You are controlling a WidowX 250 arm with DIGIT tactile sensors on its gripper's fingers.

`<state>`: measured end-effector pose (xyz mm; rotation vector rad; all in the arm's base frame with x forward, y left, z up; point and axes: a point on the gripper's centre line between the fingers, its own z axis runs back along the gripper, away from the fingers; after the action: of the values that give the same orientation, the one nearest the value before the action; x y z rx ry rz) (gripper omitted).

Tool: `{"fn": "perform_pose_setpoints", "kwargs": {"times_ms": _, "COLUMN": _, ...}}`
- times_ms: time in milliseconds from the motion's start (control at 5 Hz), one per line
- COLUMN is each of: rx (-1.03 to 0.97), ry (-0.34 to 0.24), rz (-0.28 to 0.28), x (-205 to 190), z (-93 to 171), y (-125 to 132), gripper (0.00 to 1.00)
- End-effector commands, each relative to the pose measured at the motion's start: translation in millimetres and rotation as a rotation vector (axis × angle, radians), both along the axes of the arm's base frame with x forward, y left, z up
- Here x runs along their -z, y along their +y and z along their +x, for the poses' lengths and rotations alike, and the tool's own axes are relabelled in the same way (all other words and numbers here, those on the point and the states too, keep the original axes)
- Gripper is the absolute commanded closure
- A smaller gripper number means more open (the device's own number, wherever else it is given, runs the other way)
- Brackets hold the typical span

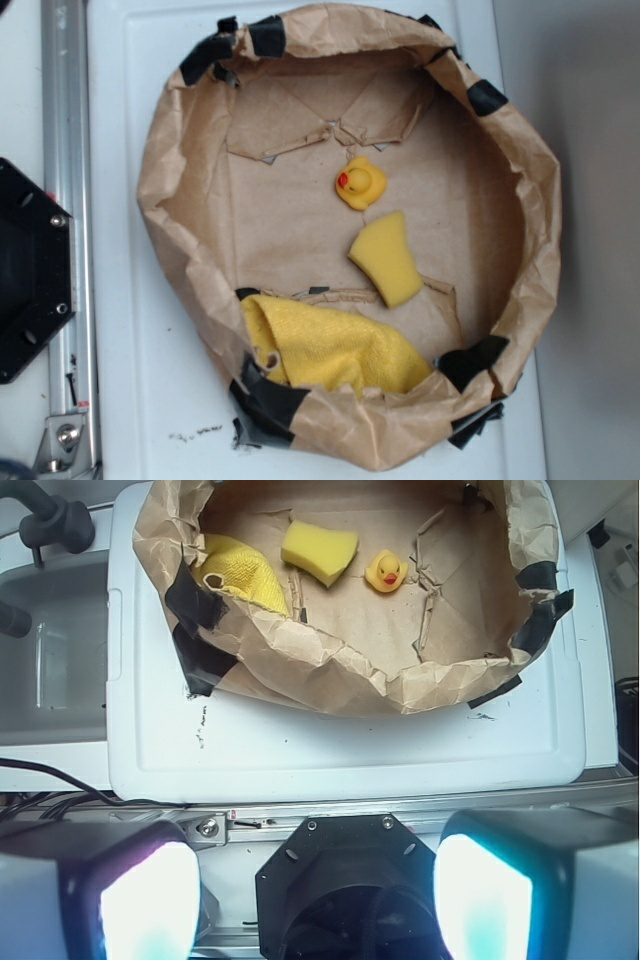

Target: Grab the yellow duck.

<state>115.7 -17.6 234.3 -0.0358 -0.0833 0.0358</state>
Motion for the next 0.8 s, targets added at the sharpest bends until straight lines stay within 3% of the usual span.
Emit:
{"fn": "perform_pose_setpoints", "kwargs": {"times_ms": 0, "rx": 0.000, "ry": 0.000, "rz": 0.000, "x": 0, "z": 0, "y": 0, "gripper": 0.00}}
{"fn": "perform_pose_setpoints", "kwargs": {"times_ms": 200, "rx": 0.045, "ry": -0.068, "rz": 0.086, "x": 15, "z": 23, "y": 13, "gripper": 0.00}}
{"fn": "perform_pose_setpoints", "kwargs": {"times_ms": 400, "rx": 0.093, "ry": -0.115, "rz": 0.139, "x": 36, "z": 62, "y": 30, "gripper": 0.00}}
{"fn": "perform_pose_setpoints", "kwargs": {"times_ms": 600, "rx": 0.109, "ry": -0.103, "rz": 0.155, "x": 67, "z": 94, "y": 53, "gripper": 0.00}}
